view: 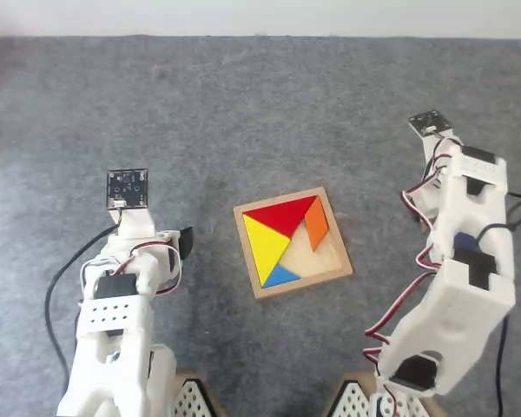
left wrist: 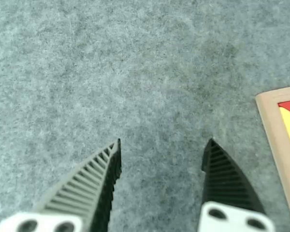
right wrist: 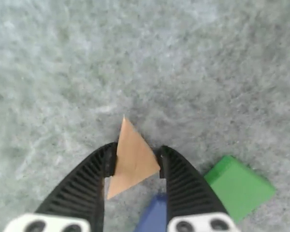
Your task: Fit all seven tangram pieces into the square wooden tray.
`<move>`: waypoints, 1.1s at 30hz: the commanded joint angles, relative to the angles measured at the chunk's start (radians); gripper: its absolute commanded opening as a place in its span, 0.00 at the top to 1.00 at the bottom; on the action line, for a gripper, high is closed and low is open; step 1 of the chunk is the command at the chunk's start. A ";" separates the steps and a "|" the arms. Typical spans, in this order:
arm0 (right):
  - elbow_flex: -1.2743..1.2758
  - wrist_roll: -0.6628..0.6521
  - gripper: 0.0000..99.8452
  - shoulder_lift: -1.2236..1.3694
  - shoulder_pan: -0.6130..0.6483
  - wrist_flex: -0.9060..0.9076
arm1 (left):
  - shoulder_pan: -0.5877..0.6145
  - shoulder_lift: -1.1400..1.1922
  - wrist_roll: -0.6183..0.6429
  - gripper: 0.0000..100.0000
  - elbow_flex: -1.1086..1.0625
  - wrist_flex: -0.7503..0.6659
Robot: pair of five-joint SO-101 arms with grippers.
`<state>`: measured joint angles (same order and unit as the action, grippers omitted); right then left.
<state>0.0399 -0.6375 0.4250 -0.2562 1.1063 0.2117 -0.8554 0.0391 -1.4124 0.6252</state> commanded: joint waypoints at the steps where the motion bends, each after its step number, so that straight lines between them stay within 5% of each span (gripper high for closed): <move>1: -0.078 0.018 0.99 -0.140 0.054 0.079 | 0.002 -0.011 -0.008 0.73 0.004 -0.021; 6: -0.078 0.091 0.99 -0.245 0.208 0.237 | 0.000 -0.011 -0.008 0.73 0.004 -0.021; 12: -0.080 -0.446 0.99 -0.295 0.484 0.328 | -0.002 -0.011 -0.008 0.73 0.004 -0.021; 19: -0.078 -0.847 0.99 -0.294 0.754 0.280 | 0.003 -0.011 -0.008 0.73 0.004 -0.021; 27: 0.038 -1.455 0.99 -0.292 0.796 0.265 | 0.003 -0.011 -0.009 0.73 0.004 -0.023; 33: 0.170 -1.691 0.99 -0.292 0.817 0.260 | 0.002 -0.006 -0.009 0.73 0.004 -0.023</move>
<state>0.1903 -2.2225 0.1949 0.5355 1.3763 0.2117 -0.8554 0.0391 -1.4124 0.6252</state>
